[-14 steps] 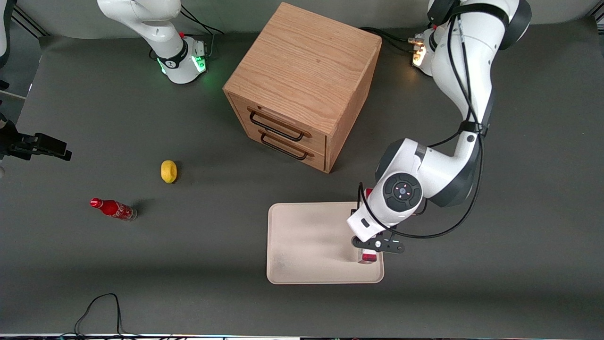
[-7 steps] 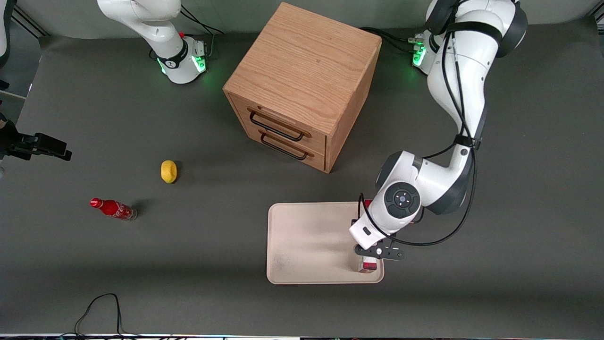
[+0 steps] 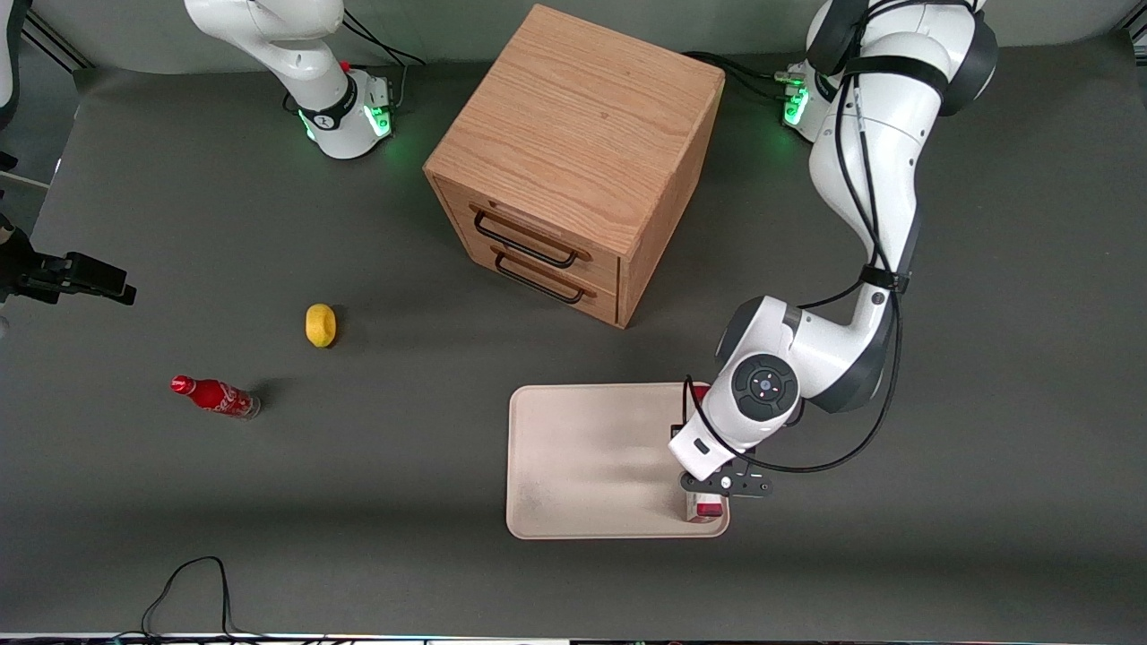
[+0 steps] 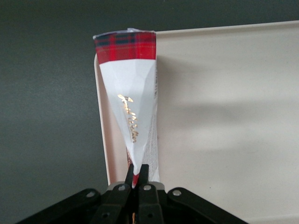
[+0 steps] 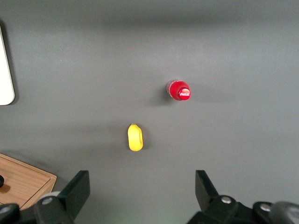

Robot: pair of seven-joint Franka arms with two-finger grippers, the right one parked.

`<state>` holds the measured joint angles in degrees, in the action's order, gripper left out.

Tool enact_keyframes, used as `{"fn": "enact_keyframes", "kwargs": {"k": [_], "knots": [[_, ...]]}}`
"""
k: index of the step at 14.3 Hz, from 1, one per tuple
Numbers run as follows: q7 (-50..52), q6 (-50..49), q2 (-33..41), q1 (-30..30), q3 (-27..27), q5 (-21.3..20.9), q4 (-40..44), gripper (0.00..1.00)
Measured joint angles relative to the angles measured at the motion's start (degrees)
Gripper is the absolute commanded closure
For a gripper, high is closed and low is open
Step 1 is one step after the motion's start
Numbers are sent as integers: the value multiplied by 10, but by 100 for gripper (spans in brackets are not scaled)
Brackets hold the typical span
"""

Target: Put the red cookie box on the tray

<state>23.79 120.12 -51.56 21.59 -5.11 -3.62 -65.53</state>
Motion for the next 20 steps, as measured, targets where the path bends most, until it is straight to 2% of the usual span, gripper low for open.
{"fn": "enact_keyframes", "kwargs": {"k": [6, 8, 13, 16, 20], "knots": [[31, -3, 9, 0, 0, 0, 7, 0], [32, -33, 27, -1, 2, -1, 16, 0], [34, -159, 131, -2, 3, -1, 31, 0], [77, -230, 200, -3, 5, -1, 31, 0], [90, -297, 251, -7, 8, -7, 29, 0]]}}
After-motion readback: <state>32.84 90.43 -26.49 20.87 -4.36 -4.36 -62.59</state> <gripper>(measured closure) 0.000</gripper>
